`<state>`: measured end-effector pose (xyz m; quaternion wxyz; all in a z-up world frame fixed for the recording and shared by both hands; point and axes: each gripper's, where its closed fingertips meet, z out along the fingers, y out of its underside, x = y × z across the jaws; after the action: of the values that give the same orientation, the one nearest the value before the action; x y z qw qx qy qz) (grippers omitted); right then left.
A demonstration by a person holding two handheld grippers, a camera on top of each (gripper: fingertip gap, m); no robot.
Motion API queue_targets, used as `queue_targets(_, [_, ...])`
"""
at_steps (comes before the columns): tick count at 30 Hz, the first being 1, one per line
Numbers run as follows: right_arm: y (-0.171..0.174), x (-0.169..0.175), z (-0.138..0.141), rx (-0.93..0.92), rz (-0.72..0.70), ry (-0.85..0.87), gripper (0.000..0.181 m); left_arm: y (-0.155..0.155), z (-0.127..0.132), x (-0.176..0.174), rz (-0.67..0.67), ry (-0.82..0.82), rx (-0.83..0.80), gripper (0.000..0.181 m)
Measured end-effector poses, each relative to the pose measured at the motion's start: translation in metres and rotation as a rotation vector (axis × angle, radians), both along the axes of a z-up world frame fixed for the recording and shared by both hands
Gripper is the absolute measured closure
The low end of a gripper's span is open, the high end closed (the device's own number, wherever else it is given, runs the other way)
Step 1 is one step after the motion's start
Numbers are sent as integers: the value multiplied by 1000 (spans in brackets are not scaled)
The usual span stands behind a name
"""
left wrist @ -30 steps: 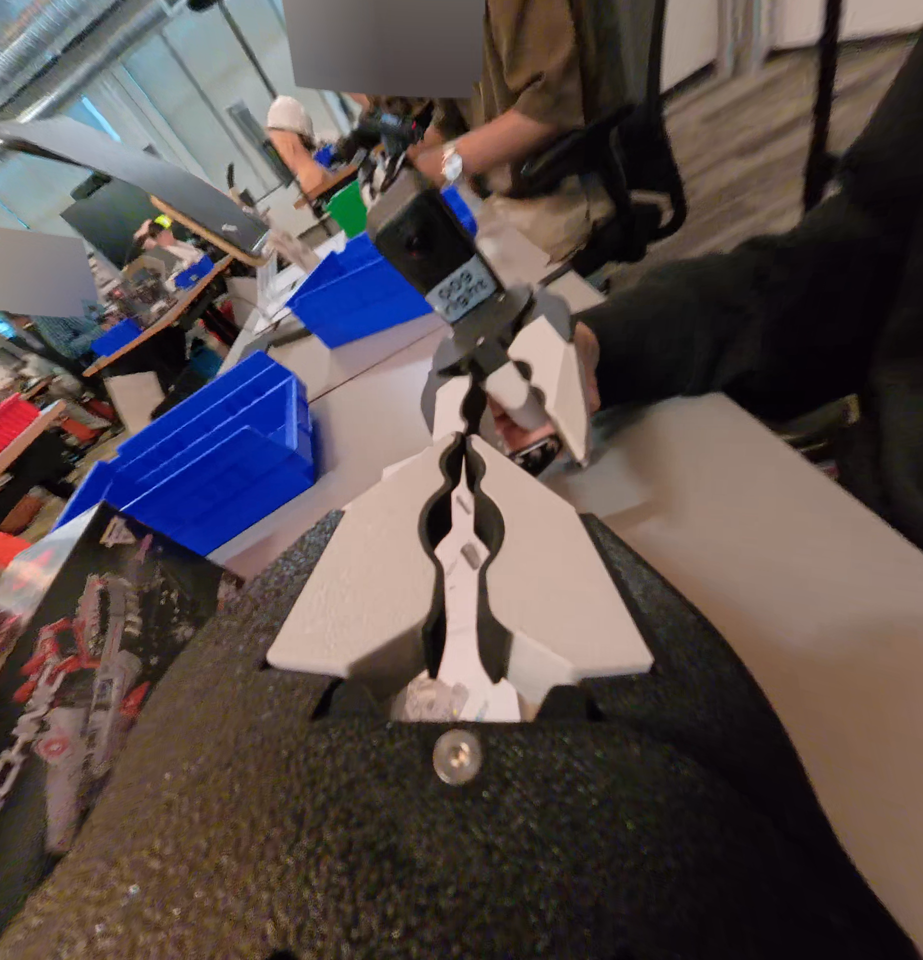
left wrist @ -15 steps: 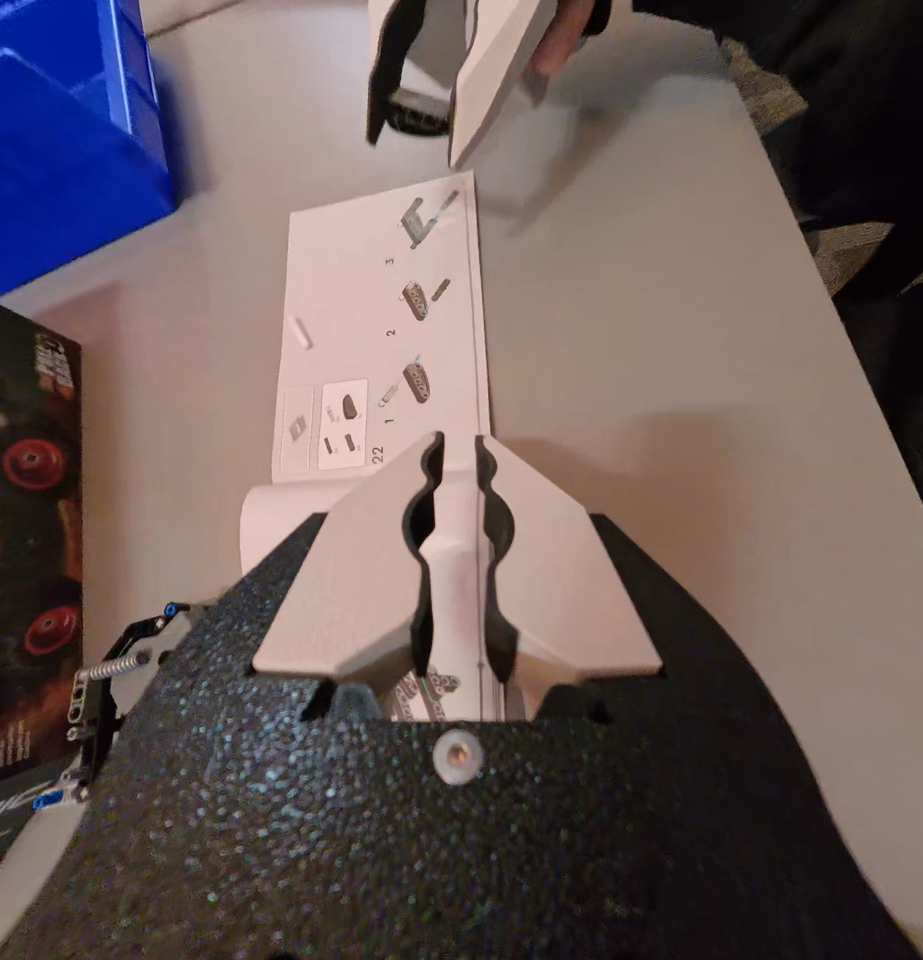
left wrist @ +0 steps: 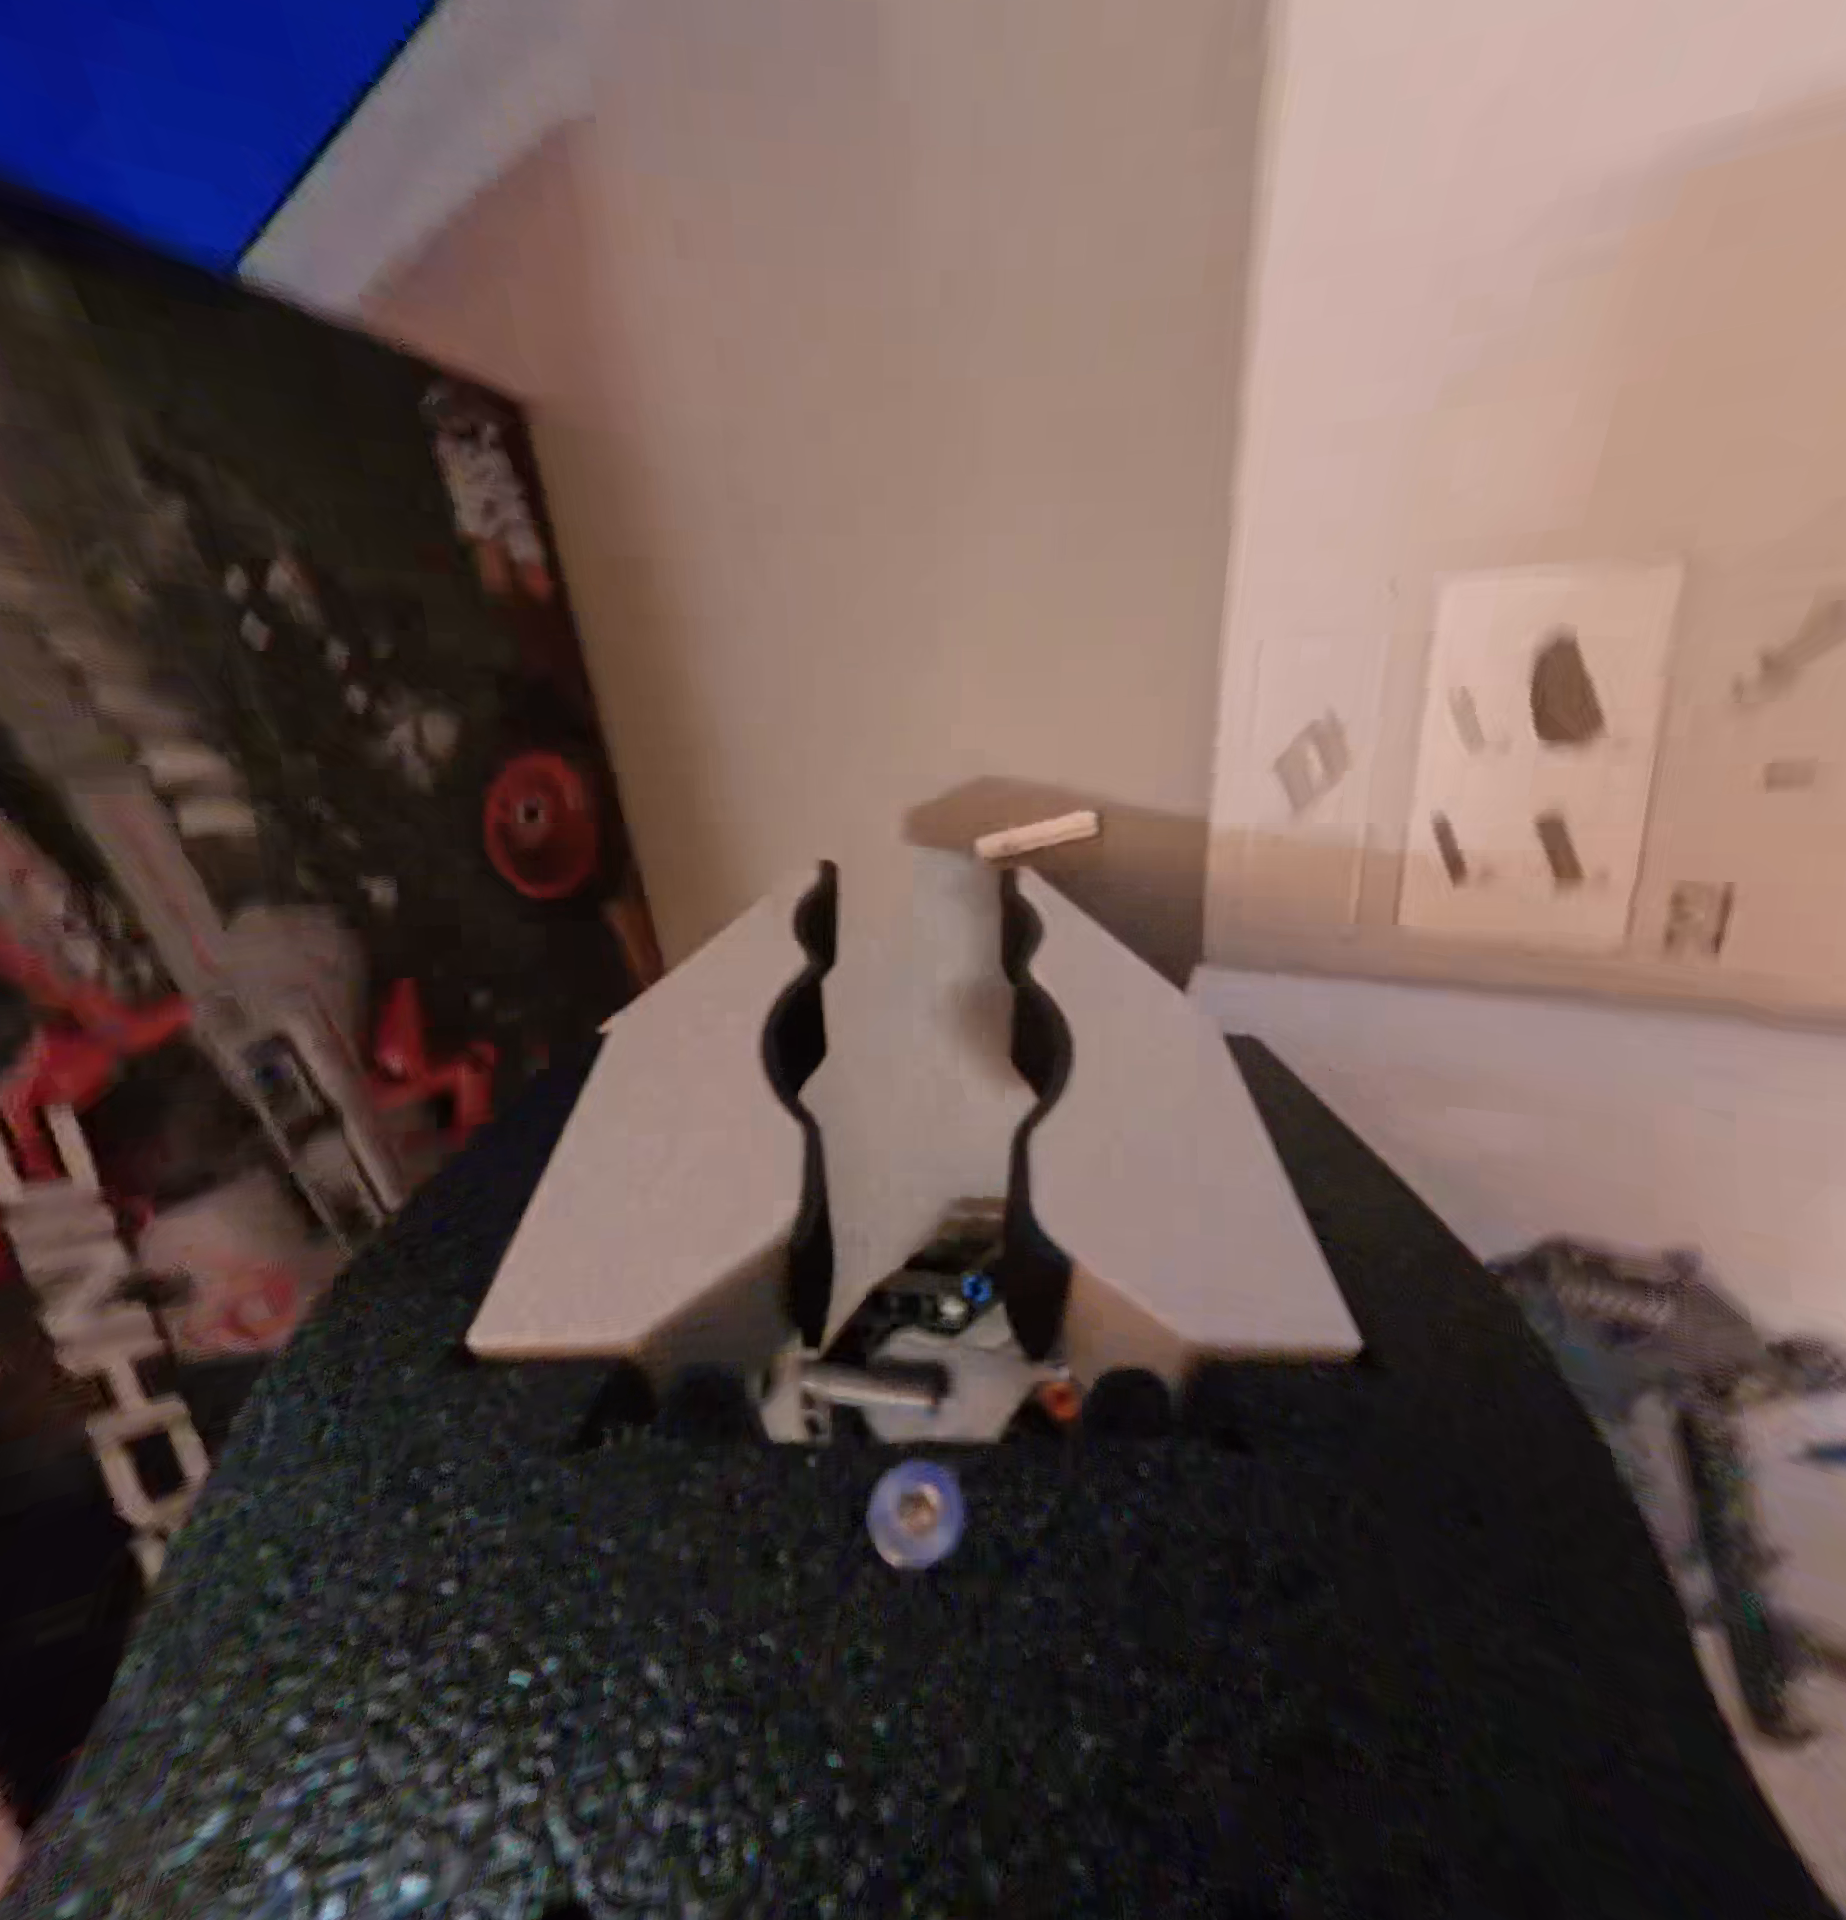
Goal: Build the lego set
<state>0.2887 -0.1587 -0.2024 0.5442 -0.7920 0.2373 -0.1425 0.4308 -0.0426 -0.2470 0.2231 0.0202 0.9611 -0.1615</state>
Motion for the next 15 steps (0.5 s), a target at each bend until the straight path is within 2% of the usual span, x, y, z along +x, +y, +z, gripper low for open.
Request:
queue_targets(3, [1, -3, 2, 21, 24, 12, 140, -5, -7, -15, -290, 15, 88, 145])
queue_targets(4, [1, -3, 2, 22, 26, 12, 140, -6, -8, -18, -348, 22, 105, 148])
queue_targets(5, [2, -4, 2, 22, 30, 11, 140, -5, -11, -21, -384, 60, 131, 162])
queue_targets(6, [2, -5, 2, 21, 38, 11, 140, -3, -14, -25, -396, 114, 148, 179])
queue_targets(9, [3, -7, 4, 34, 50, 8, 140, -5, -16, -25, -361, 221, 137, 179])
queue_targets(12, [1, -7, 8, 65, 45, -1, 140, -5, -16, -25, -248, 361, 97, 179])
queue_targets(15, [-1, -6, 11, 87, 40, -9, 140, -5, -17, -25, -190, 421, 56, 179])
